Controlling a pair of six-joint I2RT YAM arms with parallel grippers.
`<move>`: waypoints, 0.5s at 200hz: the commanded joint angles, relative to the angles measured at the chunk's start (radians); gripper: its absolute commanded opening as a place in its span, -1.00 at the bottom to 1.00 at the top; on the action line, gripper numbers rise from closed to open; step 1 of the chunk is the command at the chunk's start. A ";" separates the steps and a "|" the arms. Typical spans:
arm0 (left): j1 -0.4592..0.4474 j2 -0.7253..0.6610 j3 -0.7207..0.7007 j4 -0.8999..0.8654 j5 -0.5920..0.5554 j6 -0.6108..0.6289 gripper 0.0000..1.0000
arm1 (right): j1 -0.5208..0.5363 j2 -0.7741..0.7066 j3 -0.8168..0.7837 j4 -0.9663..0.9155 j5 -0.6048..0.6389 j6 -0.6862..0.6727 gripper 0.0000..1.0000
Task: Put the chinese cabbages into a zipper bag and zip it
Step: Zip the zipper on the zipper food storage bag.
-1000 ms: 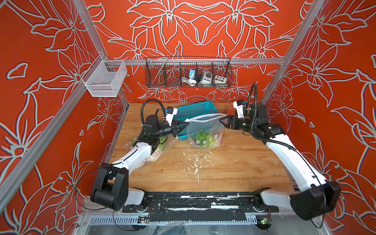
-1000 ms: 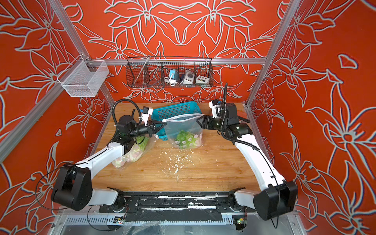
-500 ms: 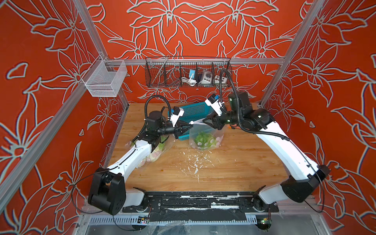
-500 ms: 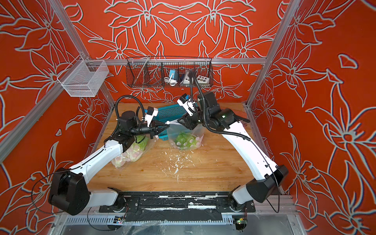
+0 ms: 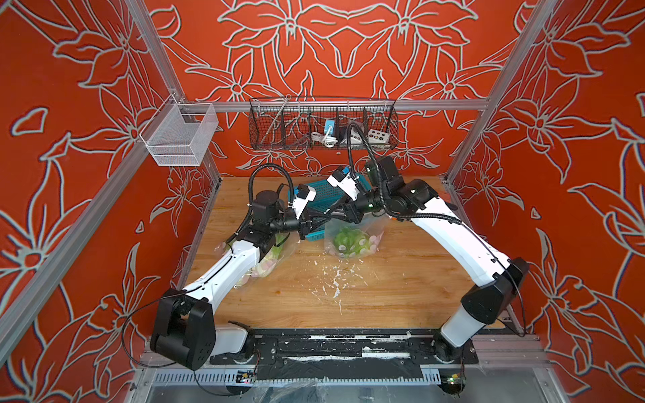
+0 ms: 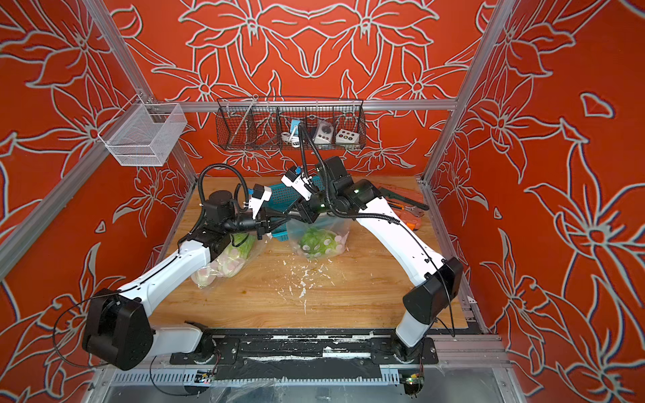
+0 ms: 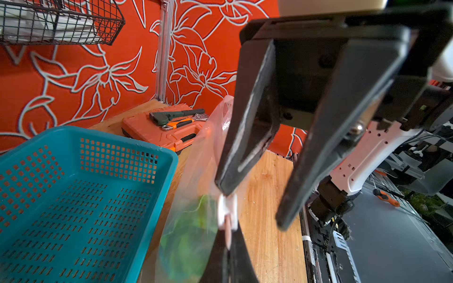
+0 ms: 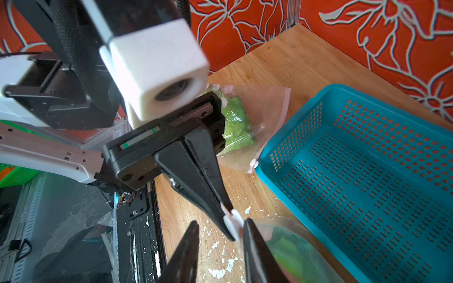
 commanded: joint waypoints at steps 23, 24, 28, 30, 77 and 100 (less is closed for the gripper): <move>-0.006 -0.040 -0.005 0.027 0.043 0.022 -1.00 | 0.002 0.040 0.035 -0.011 -0.067 -0.006 -0.43; -0.006 -0.040 -0.005 0.026 0.043 0.023 -1.00 | 0.002 0.040 0.035 -0.012 -0.066 -0.007 -0.43; -0.005 -0.043 -0.005 0.023 0.043 0.028 -1.00 | 0.002 0.039 0.033 -0.013 -0.063 -0.010 -0.40; -0.006 -0.044 -0.006 0.022 0.044 0.030 -1.00 | 0.002 0.039 0.031 -0.013 -0.060 -0.012 -0.40; -0.006 -0.052 -0.023 0.014 0.092 0.048 -1.00 | 0.002 0.067 0.076 -0.055 0.001 -0.039 -0.35; -0.006 -0.077 -0.047 0.002 0.085 0.078 -1.00 | 0.000 0.068 0.102 -0.088 0.028 -0.068 -0.31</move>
